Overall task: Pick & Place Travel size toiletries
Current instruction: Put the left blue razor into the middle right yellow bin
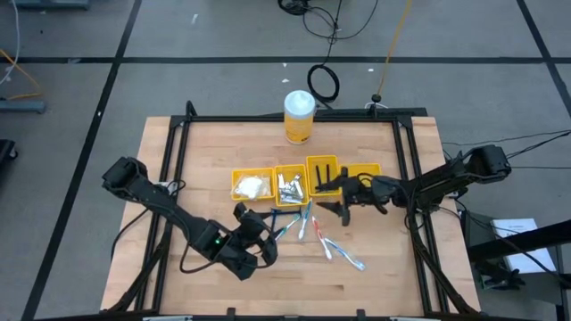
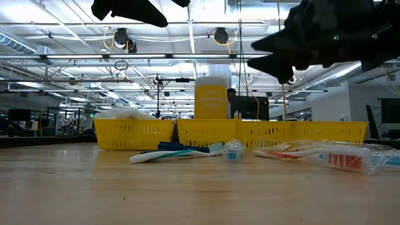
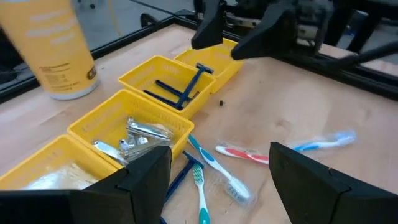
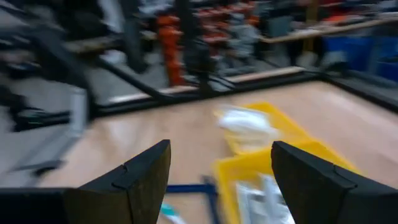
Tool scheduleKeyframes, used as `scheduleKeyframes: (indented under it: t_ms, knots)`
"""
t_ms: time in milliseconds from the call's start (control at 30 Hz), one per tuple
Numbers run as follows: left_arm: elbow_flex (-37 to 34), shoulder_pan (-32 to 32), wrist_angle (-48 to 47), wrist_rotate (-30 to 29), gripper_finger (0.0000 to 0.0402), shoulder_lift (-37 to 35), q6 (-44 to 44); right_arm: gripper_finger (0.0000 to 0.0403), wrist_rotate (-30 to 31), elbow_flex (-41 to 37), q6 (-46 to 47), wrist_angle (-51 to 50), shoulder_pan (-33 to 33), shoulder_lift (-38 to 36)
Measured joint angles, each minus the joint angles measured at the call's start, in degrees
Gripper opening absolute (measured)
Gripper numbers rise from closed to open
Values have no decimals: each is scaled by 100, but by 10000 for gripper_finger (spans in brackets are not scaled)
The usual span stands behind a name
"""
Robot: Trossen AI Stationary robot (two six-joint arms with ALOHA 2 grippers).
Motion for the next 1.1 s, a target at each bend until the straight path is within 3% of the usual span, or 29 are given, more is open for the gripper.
scheduleKeyframes:
  t_ms: [133,233,467,567,667,1100]
  knots:
    - [-2,-121,654,563,267,0,956,263,-427,0,117,142,0,0]
    - [-2,-317,1636,1544,267,0,2269,263,-478,0,116,118,0,0]
    - [-2,-699,3868,5619,267,-2,4402,263,-476,0,117,114,0,0]
    - [-2,-815,4378,6608,267,-2,4631,263,-476,0,151,112,0,0]
    - [-2,-909,4759,6874,267,-2,4368,263,-476,0,217,112,0,0]
    - [-2,-952,4863,6908,267,-4,3313,263,-473,0,223,114,0,0]
